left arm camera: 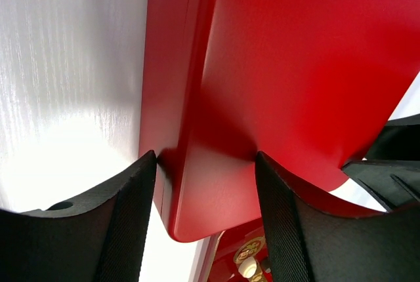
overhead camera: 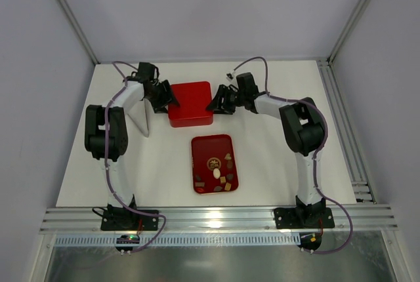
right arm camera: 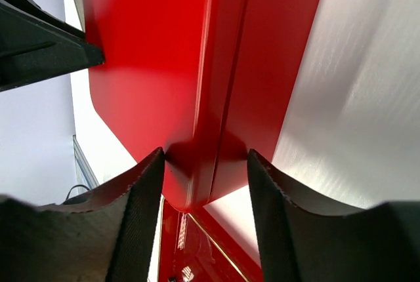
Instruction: Pack the chocolate
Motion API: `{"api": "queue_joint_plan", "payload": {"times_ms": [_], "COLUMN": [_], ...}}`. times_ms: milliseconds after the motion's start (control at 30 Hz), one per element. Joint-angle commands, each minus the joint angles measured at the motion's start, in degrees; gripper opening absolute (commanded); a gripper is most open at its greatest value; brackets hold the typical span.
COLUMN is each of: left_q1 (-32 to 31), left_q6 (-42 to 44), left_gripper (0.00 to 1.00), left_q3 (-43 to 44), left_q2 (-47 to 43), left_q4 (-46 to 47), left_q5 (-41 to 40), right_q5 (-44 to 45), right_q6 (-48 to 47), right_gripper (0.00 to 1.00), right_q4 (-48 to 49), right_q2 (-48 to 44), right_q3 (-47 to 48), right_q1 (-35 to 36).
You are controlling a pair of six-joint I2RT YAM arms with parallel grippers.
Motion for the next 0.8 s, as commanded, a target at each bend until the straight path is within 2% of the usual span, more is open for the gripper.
{"api": "queue_joint_plan", "payload": {"times_ms": [0,133,333,567,767], "left_q1": [-1.1,-0.8,0.2,1.2,1.9], "left_q6": [4.3,6.0,6.9,5.9,2.8], "left_gripper": [0.61,0.73,0.82,0.85,0.86], "left_q3": [-3.4,0.1,8.3,19.9,26.2], "left_q2": [7.5,7.2,6.8,11.8,16.4], "left_q4": [-6.5,-7.8,-8.8,-9.1,-6.9], "left_q5": [-10.0,-9.3,-6.6,-5.0,-4.4], "right_q5": [4.3,2.5,-1.8,-2.8,-2.9], "right_q6": [-2.6,-1.2,1.3,4.6,7.4], "right_gripper": [0.59,0.66,0.73,0.77,0.77], "right_q4": [-6.7,-5.5,-2.0,-1.1,-1.8], "right_q2": [1.6,3.8,6.6,13.6,20.3], "right_q3": [0.7,5.0,11.8,22.0,31.0], "right_q1": [0.6,-1.0,-3.7,-5.9,-6.4]}}
